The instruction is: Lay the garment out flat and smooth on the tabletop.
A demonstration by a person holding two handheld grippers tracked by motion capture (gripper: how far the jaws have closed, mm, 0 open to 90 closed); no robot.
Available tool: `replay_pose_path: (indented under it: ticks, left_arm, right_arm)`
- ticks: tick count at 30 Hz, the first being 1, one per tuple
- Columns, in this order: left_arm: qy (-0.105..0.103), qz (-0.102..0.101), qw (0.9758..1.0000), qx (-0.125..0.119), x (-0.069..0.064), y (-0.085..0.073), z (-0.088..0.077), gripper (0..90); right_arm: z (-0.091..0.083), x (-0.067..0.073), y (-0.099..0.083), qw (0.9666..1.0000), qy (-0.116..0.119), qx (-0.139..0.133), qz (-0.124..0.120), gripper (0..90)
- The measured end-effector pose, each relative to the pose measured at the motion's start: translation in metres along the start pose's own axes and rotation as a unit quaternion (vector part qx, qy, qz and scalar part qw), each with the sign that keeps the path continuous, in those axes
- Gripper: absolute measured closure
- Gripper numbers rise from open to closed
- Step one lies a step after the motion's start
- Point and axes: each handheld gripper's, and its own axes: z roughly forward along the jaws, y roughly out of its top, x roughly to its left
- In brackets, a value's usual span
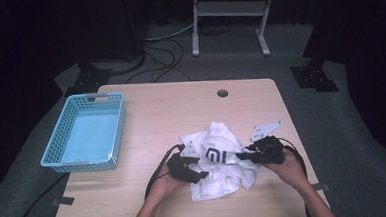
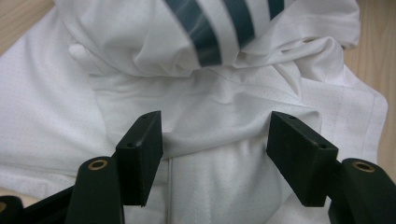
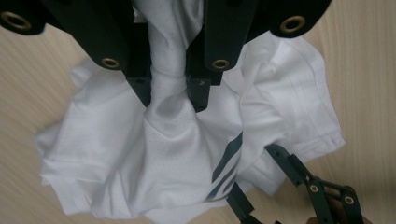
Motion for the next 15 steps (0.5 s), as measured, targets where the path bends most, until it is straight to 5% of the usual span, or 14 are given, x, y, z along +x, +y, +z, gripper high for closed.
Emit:
replay_pose_path:
  ticks: [15]
  left_arm:
    - [-0.009, 0.0, 0.9993, 0.036, 0.004, 0.002, -0.001, 58.9]
  right_arm:
    - [-0.022, -0.018, -0.062, 0.9983, -0.009, 0.037, 0.044, 77.3]
